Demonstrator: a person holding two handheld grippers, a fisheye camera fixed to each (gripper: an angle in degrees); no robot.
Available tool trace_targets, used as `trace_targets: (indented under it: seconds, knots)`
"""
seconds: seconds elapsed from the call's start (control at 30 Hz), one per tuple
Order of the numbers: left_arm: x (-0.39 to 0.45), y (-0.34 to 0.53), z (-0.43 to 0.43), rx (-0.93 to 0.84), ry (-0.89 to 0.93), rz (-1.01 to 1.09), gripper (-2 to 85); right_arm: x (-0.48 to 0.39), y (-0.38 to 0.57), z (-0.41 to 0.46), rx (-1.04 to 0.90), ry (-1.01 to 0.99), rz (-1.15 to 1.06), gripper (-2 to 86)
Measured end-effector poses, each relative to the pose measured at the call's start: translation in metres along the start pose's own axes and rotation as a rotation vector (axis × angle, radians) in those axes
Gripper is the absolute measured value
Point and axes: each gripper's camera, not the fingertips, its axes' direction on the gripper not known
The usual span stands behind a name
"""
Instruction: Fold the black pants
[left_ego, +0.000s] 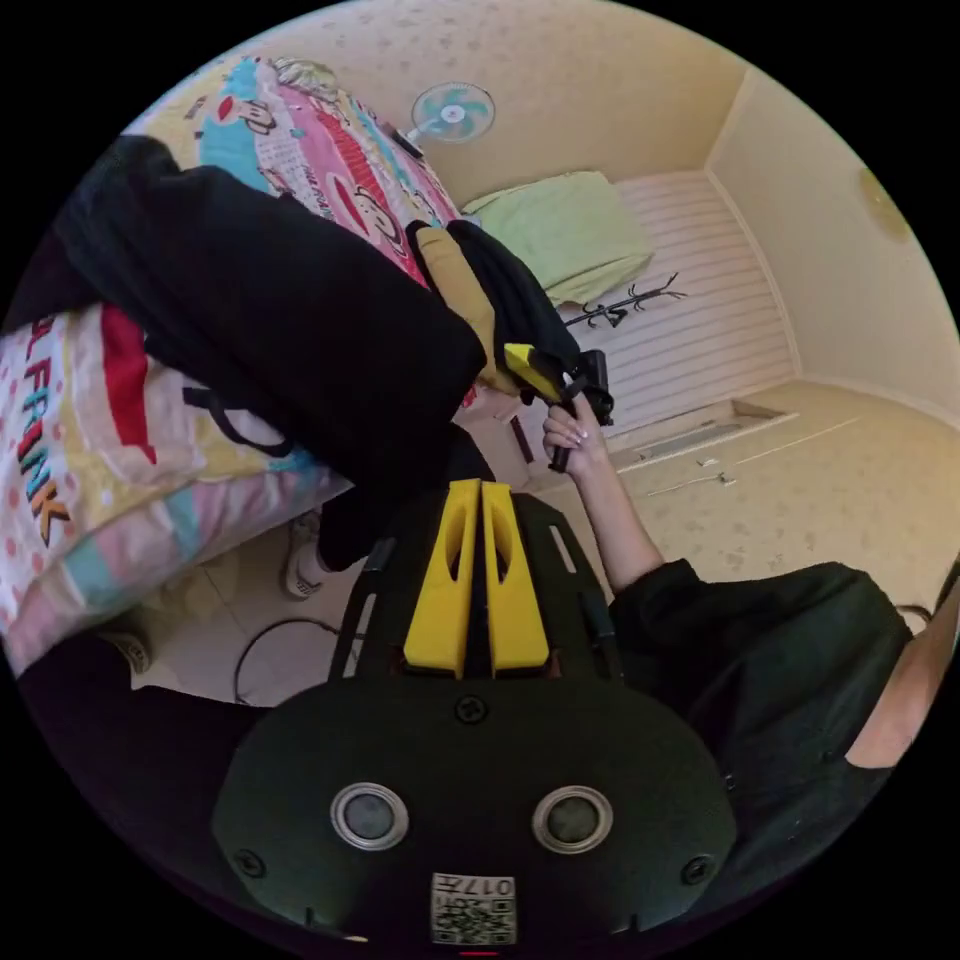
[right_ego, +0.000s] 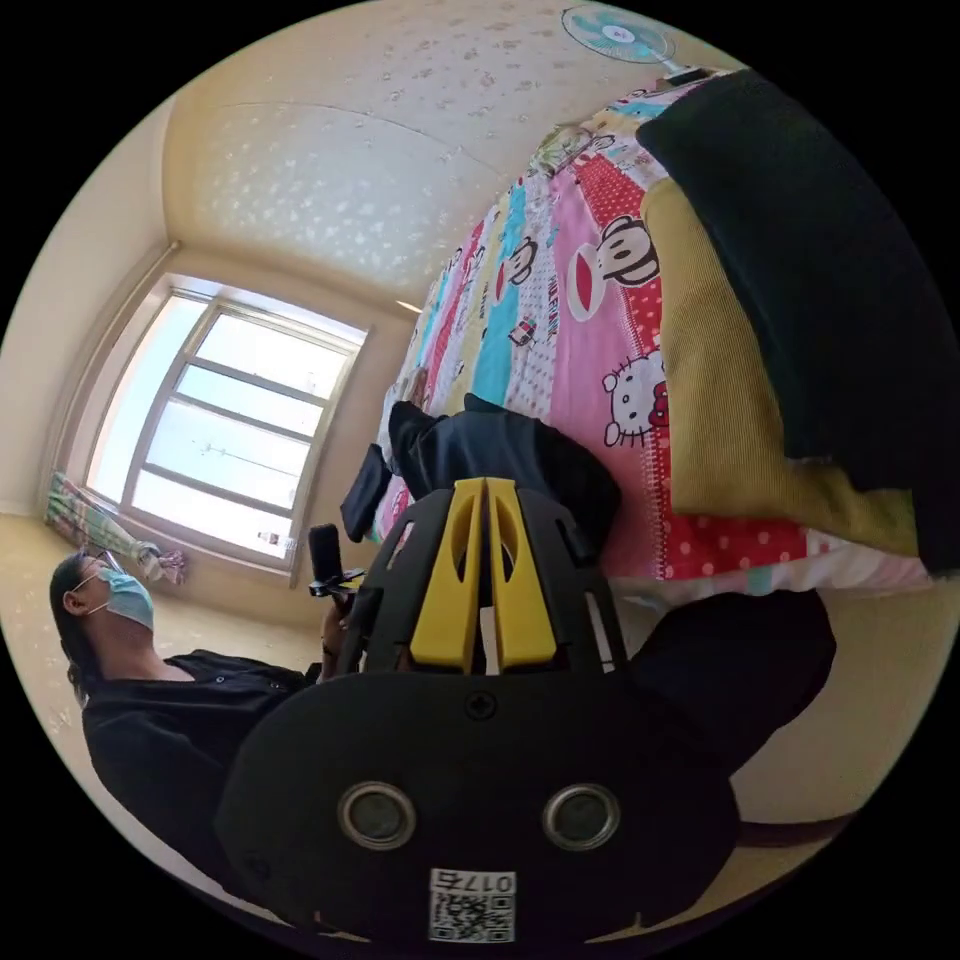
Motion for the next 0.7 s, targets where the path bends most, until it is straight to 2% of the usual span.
trace_targets:
  seconds: [0.13,0.2,0.27,0.3,0.37,0.43,0.5,0.7]
  knots:
    - [-0.036,0.016,-0.069,0.284,0.052,-0.099,-1.0,0.019,0.034,-0.005,0.026,-0.308,0.054,0.6]
    - [-0.039,0.020,-0.108,0.397,-0.011,-0.105,-1.0,0.014,0.037,0.004,0.002,-0.405,0.052,0.6]
    - [-0.035,0.020,-0.125,0.422,-0.093,-0.112,-1.0,-0.005,0.035,0.020,-0.054,-0.455,0.011,0.6]
    - [-0.032,0.021,-0.131,0.435,-0.143,-0.109,-1.0,-0.025,0.033,0.034,-0.116,-0.427,-0.019,0.6]
    - [-0.030,0.022,-0.129,0.435,-0.202,-0.100,-0.9,-0.061,0.032,0.068,-0.263,-0.214,-0.052,0.8]
    - [-0.036,0.024,-0.116,0.386,-0.237,-0.108,-0.9,-0.120,0.045,0.132,-0.458,0.102,-0.182,1.3]
    - [-0.050,0.031,-0.093,0.309,-0.248,-0.143,-1.0,-0.159,0.060,0.175,-0.531,0.196,-0.267,2.1]
    - [-0.081,0.073,-0.066,0.293,-0.182,-0.229,-1.0,-0.254,0.066,0.266,-0.567,0.305,-0.413,10.1]
